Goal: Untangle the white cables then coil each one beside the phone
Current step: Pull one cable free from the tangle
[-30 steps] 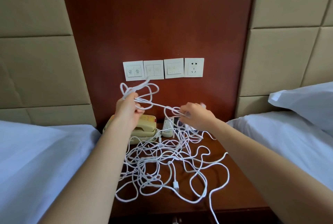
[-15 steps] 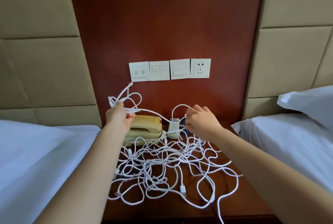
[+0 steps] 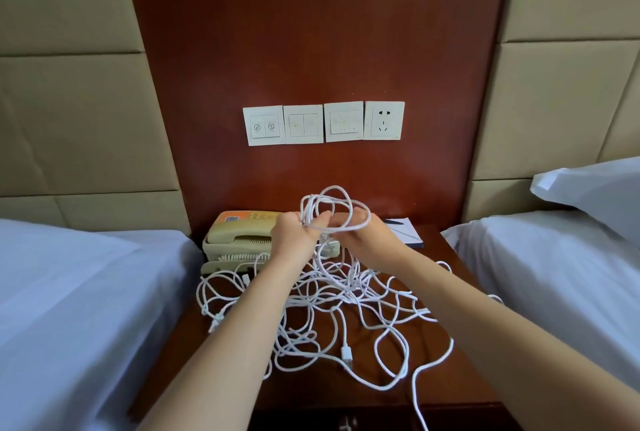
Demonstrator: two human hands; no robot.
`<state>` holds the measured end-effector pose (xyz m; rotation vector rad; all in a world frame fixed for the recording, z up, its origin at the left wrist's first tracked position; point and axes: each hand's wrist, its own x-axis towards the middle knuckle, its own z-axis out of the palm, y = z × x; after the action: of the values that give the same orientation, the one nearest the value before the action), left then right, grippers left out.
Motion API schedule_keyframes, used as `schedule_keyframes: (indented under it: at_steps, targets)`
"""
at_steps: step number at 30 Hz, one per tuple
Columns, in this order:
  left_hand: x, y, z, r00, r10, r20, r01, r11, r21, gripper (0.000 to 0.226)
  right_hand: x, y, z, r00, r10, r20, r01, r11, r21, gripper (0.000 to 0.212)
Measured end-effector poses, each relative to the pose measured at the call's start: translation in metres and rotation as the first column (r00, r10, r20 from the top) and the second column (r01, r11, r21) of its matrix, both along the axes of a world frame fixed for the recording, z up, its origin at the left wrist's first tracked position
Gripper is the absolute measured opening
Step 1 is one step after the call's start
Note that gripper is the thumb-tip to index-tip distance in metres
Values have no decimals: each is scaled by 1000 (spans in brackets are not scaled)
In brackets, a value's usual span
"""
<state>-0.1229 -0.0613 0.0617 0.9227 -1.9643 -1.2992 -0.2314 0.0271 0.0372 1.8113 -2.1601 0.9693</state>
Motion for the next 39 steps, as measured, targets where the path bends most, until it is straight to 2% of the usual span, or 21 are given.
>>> schedule_keyframes:
  at_steps: [3,6,9,12,14,16,18,20,22,25,27,29,31,35,37,39]
  targets:
    - [1,1,2,995,-67,-73,72,994,80,23,1,0,1,992,5,123,-4,1000,-9,17]
    - [2,-2,-4,991,-70,-111,68,997,-18,23,8,2,7,974,21,227,-22,1000,2,20]
    - [4,-12,0,988,18,-156,-25,999,-45,27,6,11,14,973,-26,230,16,999,47,14]
    - [18,-45,10,939,224,-262,-182,968,174,25,-15,30,5,957,-233,173,219,971,94,17]
    - [30,-69,10,915,289,-282,-209,937,282,29,-30,44,-7,908,-405,104,382,905,186,18]
    - [36,-80,7,913,289,-286,-184,922,342,32,-36,49,-15,884,-465,45,439,860,262,18]
    - [35,-78,5,913,277,-298,-140,901,411,32,-32,42,-16,914,-398,75,365,890,272,17]
    - [34,-69,6,916,253,-311,-90,886,454,32,-26,32,-12,934,-357,-27,350,895,279,22]
    - [35,-54,8,924,200,-326,-27,884,467,31,-21,29,-4,912,-381,-154,409,874,262,25]
    - [41,-27,2,940,93,-328,82,872,483,28,-8,43,0,889,-409,-204,446,875,189,32]
    - [47,-11,-7,951,40,-305,131,844,520,27,3,59,-8,888,-431,-161,450,885,118,29]
    - [53,2,-18,958,21,-285,151,808,569,27,18,79,-19,918,-395,21,391,913,114,16]
    - [58,14,-28,961,13,-276,162,782,601,28,30,98,-28,919,-377,116,347,912,220,17]
    - [72,39,-43,959,20,-284,173,751,637,24,48,126,-51,889,-458,4,393,767,508,43]
    - [77,52,-49,957,31,-287,169,748,642,24,58,135,-64,876,-482,-34,400,685,609,46]
    - [81,63,-54,955,46,-293,162,746,645,24,71,140,-74,868,-495,-51,411,657,632,42]
